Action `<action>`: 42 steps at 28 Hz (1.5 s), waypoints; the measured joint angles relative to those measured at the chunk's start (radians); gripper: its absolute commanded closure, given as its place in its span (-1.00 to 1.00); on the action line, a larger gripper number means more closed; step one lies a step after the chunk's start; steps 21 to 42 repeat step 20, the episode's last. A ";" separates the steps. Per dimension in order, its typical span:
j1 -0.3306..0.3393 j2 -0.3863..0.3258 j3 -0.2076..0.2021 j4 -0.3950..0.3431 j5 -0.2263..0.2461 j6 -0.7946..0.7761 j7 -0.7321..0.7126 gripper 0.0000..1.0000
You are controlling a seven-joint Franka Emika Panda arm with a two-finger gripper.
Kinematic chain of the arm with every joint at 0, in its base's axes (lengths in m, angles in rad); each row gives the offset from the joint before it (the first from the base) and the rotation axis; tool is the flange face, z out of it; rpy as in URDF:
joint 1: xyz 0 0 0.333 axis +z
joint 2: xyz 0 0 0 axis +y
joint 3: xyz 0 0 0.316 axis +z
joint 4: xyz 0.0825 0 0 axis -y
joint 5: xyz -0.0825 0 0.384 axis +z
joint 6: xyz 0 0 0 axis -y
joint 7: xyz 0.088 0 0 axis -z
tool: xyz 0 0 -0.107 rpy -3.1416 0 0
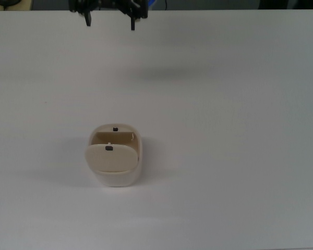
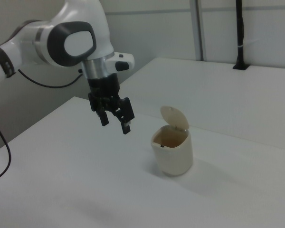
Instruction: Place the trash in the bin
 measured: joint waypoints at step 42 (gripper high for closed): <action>-0.002 -0.063 -0.002 -0.001 -0.001 0.039 0.004 -1.00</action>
